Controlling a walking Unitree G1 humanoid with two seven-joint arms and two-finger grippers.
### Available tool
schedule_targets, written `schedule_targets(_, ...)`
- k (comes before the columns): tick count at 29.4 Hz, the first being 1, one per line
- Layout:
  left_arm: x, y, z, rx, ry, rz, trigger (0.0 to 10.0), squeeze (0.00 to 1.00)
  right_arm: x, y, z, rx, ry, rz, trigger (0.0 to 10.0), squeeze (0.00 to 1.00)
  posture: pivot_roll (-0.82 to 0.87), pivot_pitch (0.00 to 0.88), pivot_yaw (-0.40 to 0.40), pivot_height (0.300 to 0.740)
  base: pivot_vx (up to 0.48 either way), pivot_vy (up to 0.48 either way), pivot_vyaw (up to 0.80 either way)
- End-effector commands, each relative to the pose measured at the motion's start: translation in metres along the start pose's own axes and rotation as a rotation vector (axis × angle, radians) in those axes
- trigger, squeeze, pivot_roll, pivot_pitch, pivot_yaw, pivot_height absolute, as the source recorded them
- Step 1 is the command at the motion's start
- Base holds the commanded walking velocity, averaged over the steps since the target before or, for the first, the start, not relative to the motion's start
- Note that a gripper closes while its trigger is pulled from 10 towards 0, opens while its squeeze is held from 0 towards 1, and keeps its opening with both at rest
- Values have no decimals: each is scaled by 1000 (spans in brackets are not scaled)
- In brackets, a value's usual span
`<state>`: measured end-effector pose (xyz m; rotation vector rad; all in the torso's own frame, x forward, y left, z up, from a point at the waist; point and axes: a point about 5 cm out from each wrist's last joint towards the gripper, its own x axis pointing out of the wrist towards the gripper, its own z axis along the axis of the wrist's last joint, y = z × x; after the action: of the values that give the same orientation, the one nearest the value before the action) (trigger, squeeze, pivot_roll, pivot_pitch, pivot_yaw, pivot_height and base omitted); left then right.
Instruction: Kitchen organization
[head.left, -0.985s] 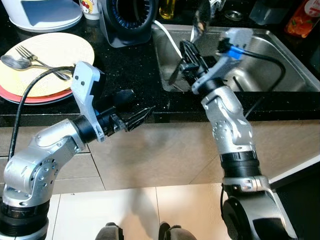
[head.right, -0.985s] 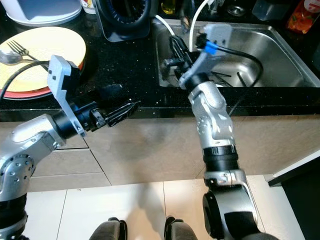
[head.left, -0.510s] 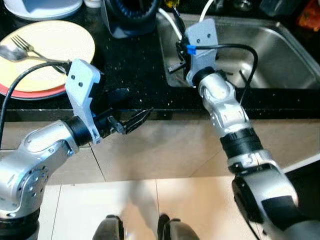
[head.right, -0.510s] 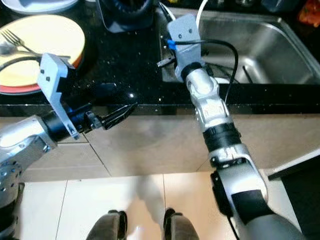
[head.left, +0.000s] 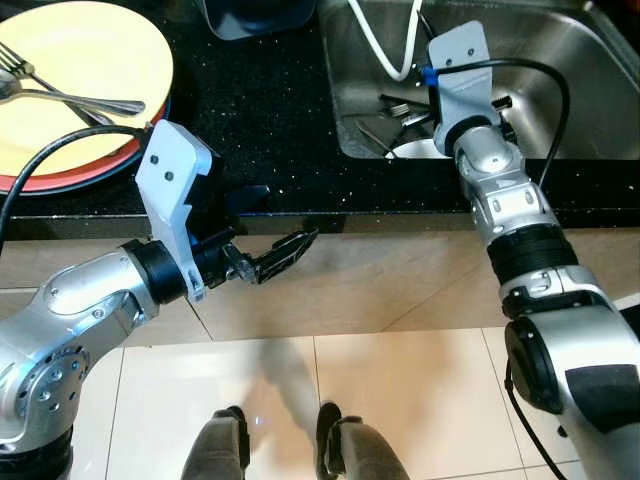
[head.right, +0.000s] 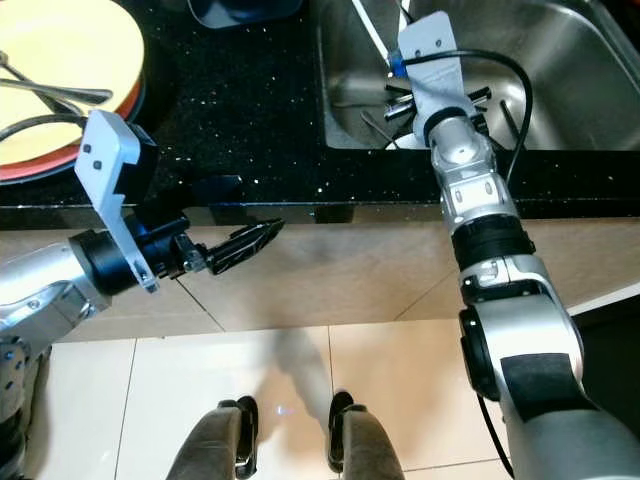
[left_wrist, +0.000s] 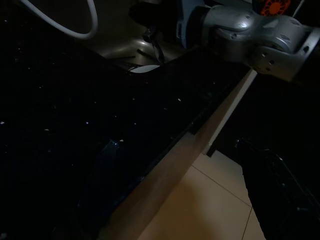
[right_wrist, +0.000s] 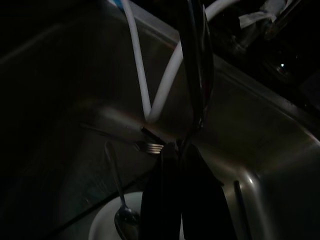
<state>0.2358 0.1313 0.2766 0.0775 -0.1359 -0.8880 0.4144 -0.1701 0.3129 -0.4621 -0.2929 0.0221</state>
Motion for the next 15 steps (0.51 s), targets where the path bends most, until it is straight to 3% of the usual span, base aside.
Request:
schedule_targets(1,-1,-6,0,1,30,-25,10000,0,-1,-10,-13,9,75,-24,10000,0,162,387,-66,740,0,0,0)
schedule_targets(6,-1,-7,1,1,33,-31,10000,0,0,-13,-15,8,97,-27,10000,0,156,393,-68,740,0,0,0)
schedule_targets(7,0,-7,2,1,33,-33,10000,0,0,-14,-15,15,99,-24,10000,718,156,394,-67,740,0,0,0)
schedule_targets(9,0,-8,2,2,34,-36,10000,0,1,-15,-15,30,98,-27,10000,1000,156,393,-66,740,0,0,0)
schedule_targets(13,0,-8,2,3,34,-37,10000,0,1,-15,-12,58,84,-36,10000,1000,157,389,-65,740,0,0,0)
schedule_targets(14,0,-8,2,5,36,-37,10000,0,2,-17,-10,86,71,-47,10000,953,158,384,-64,740,0,0,0)
schedule_targets(15,0,-7,3,10,35,-36,10000,0,2,-19,-3,174,21,-49,10000,808,159,378,-63,740,0,0,0)
